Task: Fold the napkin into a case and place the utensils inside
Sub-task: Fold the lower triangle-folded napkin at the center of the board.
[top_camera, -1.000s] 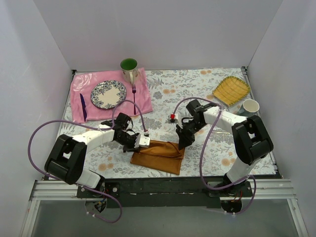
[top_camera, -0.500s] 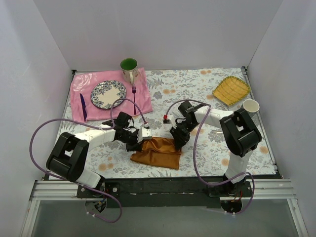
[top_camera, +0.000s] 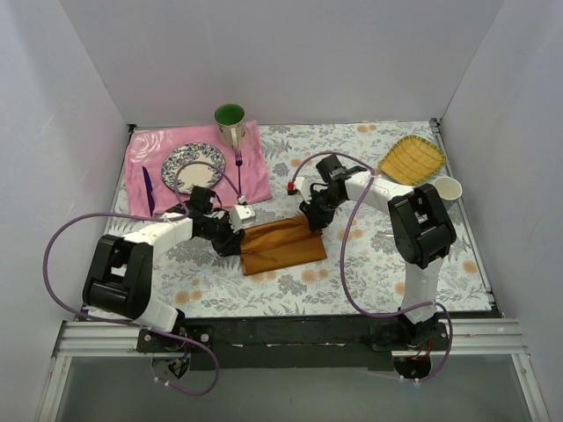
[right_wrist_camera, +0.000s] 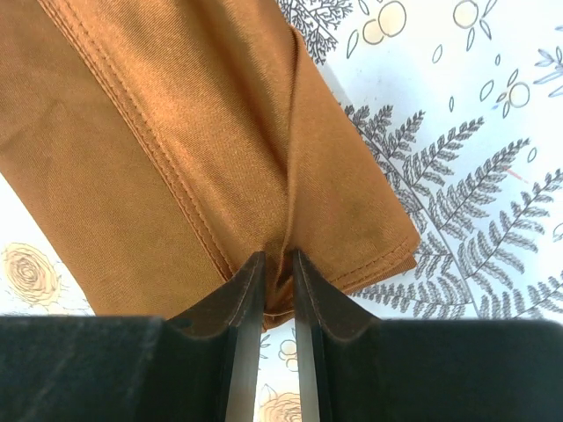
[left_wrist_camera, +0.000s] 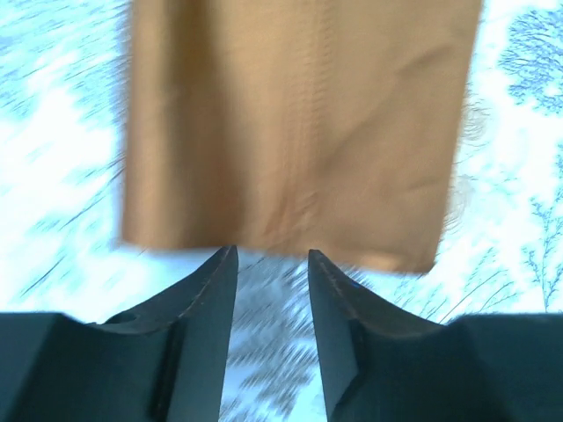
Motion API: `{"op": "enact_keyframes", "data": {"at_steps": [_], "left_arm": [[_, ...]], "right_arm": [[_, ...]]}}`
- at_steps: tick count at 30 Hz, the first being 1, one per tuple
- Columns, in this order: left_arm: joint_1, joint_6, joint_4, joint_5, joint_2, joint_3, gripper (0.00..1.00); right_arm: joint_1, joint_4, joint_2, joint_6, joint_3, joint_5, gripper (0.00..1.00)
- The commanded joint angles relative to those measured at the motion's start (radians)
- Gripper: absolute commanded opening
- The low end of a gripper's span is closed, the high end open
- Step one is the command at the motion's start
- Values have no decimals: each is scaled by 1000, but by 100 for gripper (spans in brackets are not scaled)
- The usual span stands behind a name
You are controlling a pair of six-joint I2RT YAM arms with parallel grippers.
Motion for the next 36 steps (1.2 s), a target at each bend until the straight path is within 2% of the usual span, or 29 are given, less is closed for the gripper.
{"op": "enact_keyframes", "data": {"at_steps": [1, 2, 3, 5, 6, 7, 9, 10, 12, 13, 16, 19, 20, 22, 24, 25, 28, 29, 30, 31, 32, 33, 34, 36], "left_arm": [[88, 26, -167, 93, -81, 105, 40], [88, 7, -175, 121, -92, 126, 46], [88, -72, -168, 154, -107, 152, 59], [88, -190, -105, 231, -117, 166, 73], [90, -335, -70, 245, -121, 168, 83], [88, -408, 23, 254, -124, 163, 98], [88, -561, 113, 283, -117, 156, 98], [90, -717, 203, 293, -106, 146, 98], [90, -848, 307, 299, -100, 119, 98], [87, -1019, 466, 279, -101, 56, 98], [70, -1195, 671, 231, -98, -25, 98], [61, -1309, 772, 213, -68, -44, 98], [61, -1400, 786, 199, -51, -50, 98], [61, -1479, 780, 194, -26, -38, 98], [61, -1589, 821, 230, 17, -36, 98], [61, -1622, 895, 268, 31, -44, 98], [61, -1659, 962, 283, 35, -41, 98], [61, -1618, 937, 247, 23, -29, 98], [56, -1502, 820, 210, 2, 20, 98], [54, -1443, 796, 158, -49, 30, 98], [54, -1395, 802, 91, -87, 22, 98], [56, -1293, 862, 61, -124, -11, 98], [56, -1236, 881, 46, -179, -22, 98], [57, -1151, 859, -6, -190, -4, 98]], "right_arm": [[-1, -40, 24, -82, 34, 17, 28], [-1, -40, 21, -82, 31, 6, 28], [1, -34, 9, -72, 23, -3, 28], [2, -20, 6, -62, 9, -17, 28], [4, -23, 9, -53, 9, -22, 28], [4, -22, 10, -46, 9, -29, 28], [4, -34, 7, -39, 13, -43, 28], [4, -34, 1, -30, 13, -62, 28], [2, -43, -17, -32, 14, -86, 29], [4, -46, -22, -24, 17, -108, 28], [-2, -85, -20, -3, 48, -175, 28], [-33, -117, -31, 37, 82, -294, 29], [-44, -109, -40, 88, 85, -325, 29], [-81, -65, -65, 146, 89, -409, 32], [-123, 1, -88, 281, 86, -470, 40], [-139, 91, -97, 337, 79, -512, 42], [-174, 275, -141, 481, 86, -521, 48], [-177, 312, -160, 493, 85, -504, 50], [-176, 350, -214, 488, 79, -470, 54], [-174, 410, -245, 487, 62, -415, 60], [-176, 541, -276, 488, 7, -396, 67], [-176, 623, -320, 488, -21, -384, 91], [-174, 671, -336, 535, -52, -299, 99], [-182, 691, -335, 582, -66, -248, 99]]}}
